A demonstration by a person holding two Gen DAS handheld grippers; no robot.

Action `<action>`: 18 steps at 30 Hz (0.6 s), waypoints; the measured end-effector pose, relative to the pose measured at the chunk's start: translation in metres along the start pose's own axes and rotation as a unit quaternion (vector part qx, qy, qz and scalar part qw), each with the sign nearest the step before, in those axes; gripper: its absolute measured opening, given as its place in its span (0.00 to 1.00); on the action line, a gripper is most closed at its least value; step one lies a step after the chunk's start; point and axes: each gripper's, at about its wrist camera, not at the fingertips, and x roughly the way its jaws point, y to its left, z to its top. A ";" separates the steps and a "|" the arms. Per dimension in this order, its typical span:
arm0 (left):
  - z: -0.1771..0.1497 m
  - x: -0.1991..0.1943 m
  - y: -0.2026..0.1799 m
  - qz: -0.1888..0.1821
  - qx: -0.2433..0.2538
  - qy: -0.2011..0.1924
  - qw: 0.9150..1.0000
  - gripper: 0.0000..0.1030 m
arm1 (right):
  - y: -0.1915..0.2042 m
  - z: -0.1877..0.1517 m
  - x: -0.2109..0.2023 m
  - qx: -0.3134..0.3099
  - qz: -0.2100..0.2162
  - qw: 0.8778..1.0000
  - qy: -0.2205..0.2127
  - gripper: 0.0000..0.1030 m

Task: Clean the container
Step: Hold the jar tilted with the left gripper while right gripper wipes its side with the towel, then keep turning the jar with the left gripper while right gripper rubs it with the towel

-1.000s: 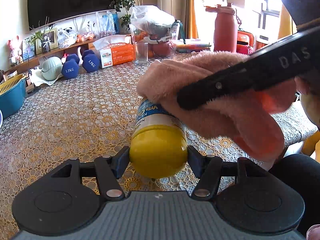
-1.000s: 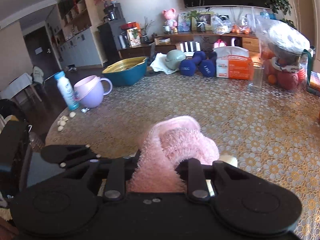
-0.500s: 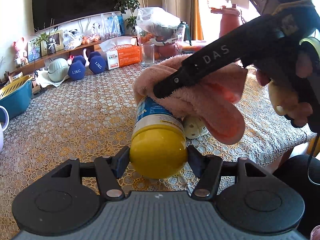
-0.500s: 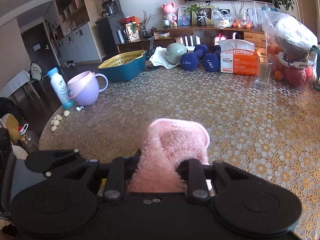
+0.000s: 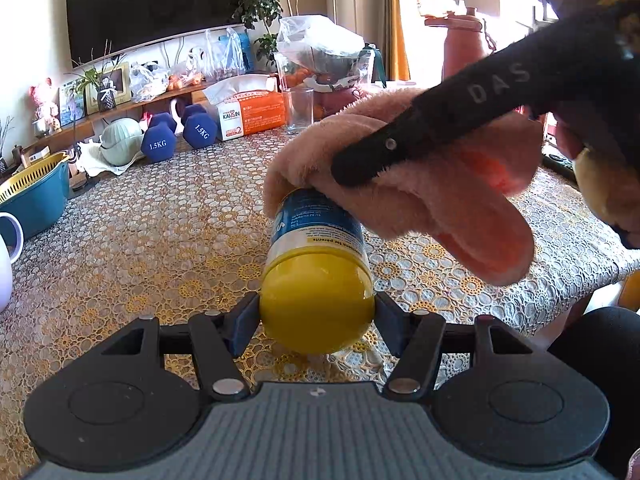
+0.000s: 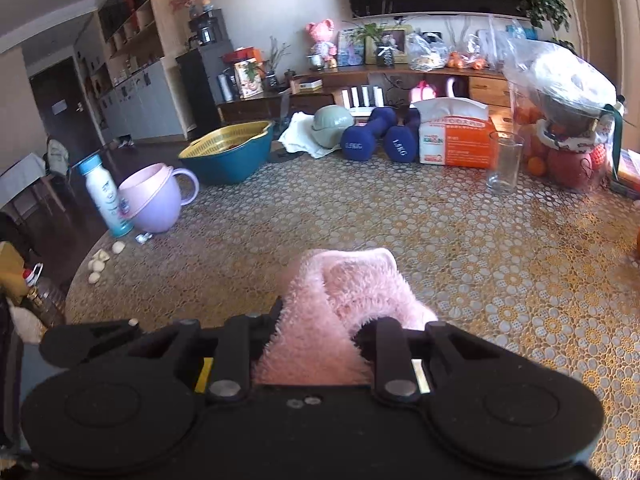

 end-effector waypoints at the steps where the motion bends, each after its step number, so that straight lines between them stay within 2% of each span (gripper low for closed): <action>1: 0.000 0.000 0.000 0.000 0.000 0.000 1.000 0.60 | 0.007 -0.002 -0.003 -0.007 0.008 1.000 0.003 0.23; 5: 0.000 0.000 0.001 -0.001 -0.001 0.001 1.000 0.60 | 0.026 -0.012 -0.006 -0.014 0.052 0.998 0.020 0.23; 7: 0.000 0.001 0.000 0.000 0.003 0.003 1.000 0.60 | 0.035 -0.018 -0.001 -0.029 0.061 0.997 0.034 0.23; 11: 0.000 0.001 0.004 -0.004 -0.011 0.005 1.000 0.59 | 0.032 -0.017 0.009 -0.026 0.058 0.997 0.035 0.23; 18: 0.001 0.001 0.006 -0.007 -0.016 0.006 1.000 0.59 | -0.002 0.001 0.025 -0.002 0.001 1.000 0.020 0.24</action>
